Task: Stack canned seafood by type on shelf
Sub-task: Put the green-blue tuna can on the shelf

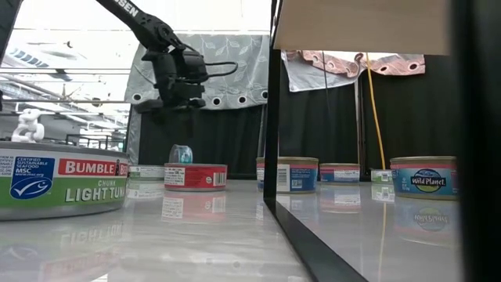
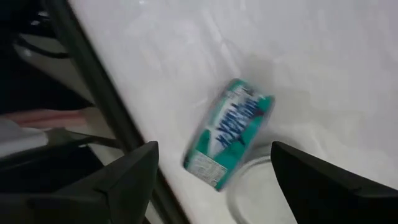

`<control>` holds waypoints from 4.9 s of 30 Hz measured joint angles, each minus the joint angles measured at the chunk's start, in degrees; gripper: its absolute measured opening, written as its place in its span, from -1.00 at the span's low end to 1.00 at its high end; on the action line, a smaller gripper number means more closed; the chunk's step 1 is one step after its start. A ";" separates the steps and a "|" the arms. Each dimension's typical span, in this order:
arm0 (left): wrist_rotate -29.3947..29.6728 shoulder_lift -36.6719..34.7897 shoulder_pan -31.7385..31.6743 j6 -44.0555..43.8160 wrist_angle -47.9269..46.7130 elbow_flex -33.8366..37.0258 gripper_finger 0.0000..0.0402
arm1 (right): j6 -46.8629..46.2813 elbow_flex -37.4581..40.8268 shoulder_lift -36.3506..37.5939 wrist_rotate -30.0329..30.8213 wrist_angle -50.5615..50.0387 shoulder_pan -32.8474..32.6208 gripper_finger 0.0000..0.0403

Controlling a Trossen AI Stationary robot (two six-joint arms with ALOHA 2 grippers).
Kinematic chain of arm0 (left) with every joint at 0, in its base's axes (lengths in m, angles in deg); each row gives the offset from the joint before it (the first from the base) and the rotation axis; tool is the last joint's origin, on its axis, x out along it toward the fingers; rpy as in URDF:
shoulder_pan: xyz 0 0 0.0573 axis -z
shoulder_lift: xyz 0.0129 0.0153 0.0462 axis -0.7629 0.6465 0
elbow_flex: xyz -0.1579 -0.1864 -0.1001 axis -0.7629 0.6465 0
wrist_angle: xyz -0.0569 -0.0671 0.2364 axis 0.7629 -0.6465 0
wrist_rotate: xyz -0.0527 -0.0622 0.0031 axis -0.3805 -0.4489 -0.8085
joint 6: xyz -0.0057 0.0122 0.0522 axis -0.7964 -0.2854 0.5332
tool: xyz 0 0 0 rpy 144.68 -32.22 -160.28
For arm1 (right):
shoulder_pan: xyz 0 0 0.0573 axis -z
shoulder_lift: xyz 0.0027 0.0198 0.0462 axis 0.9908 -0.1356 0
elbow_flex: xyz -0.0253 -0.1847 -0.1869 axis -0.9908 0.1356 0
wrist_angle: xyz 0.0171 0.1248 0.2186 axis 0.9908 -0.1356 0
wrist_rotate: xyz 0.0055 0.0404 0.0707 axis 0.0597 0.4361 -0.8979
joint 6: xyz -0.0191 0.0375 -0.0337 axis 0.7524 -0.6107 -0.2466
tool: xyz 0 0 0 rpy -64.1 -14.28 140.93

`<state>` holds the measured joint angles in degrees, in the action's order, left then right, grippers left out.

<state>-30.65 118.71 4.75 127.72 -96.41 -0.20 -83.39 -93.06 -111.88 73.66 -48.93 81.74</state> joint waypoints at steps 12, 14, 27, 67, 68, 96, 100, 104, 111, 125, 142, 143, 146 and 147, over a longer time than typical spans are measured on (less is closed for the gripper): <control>2.03 0.00 0.04 3.14 5.40 0.00 0.56 | -0.15 0.00 0.00 -1.60 0.00 0.00 0.75; 2.24 0.00 0.04 3.14 5.35 0.00 0.56 | -0.38 0.00 0.00 -1.61 0.00 0.00 0.75; 6.55 0.00 -0.07 3.04 4.84 0.00 0.56 | -0.75 0.00 0.00 -1.38 0.11 0.00 0.75; 6.57 6.15 0.85 14.93 1.34 -0.24 -0.22 | -2.47 0.00 0.00 -1.38 1.58 0.00 0.75; 6.60 5.93 1.01 14.65 1.06 -0.40 -0.28 | -2.24 0.00 0.00 -1.38 1.57 0.00 0.75; 4.20 -11.05 38.76 -74.52 32.53 -23.77 -0.29 | 3.08 0.00 12.40 3.18 19.00 -0.02 0.75; 8.44 -7.82 43.27 -84.06 46.82 -23.71 -0.29 | 3.13 -0.02 14.55 3.28 23.00 0.00 0.75; 10.20 -2.97 46.30 -94.88 58.64 -23.69 -0.29 | 4.29 -0.02 16.06 3.54 23.37 -0.01 0.75; 10.13 6.51 51.07 -114.84 71.09 -23.97 -0.29 | 2.39 0.02 18.77 12.00 24.86 0.00 0.75; 13.35 8.58 49.90 -140.99 59.25 -31.21 -0.29 | -24.86 0.04 14.66 -10.71 16.45 -0.07 0.75; 11.52 9.01 49.63 -144.09 55.69 -31.25 -0.29 | -30.73 0.03 9.93 -17.06 10.47 -4.58 0.75; 11.45 9.01 49.68 -144.12 56.13 -31.27 -0.29 | -30.28 -0.07 9.59 -17.69 11.55 -4.57 0.75; 11.44 8.81 50.08 -144.42 55.66 -31.30 -0.29 | -29.71 -0.17 8.65 -18.38 13.22 -4.61 0.75; 11.54 8.82 50.16 -144.52 55.69 -31.30 -0.29 | -29.38 -0.17 8.57 -18.41 13.27 -4.61 0.75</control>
<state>-19.11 127.53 54.91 -16.80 -40.72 -31.50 -112.77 -93.24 -103.31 55.25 -35.66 77.13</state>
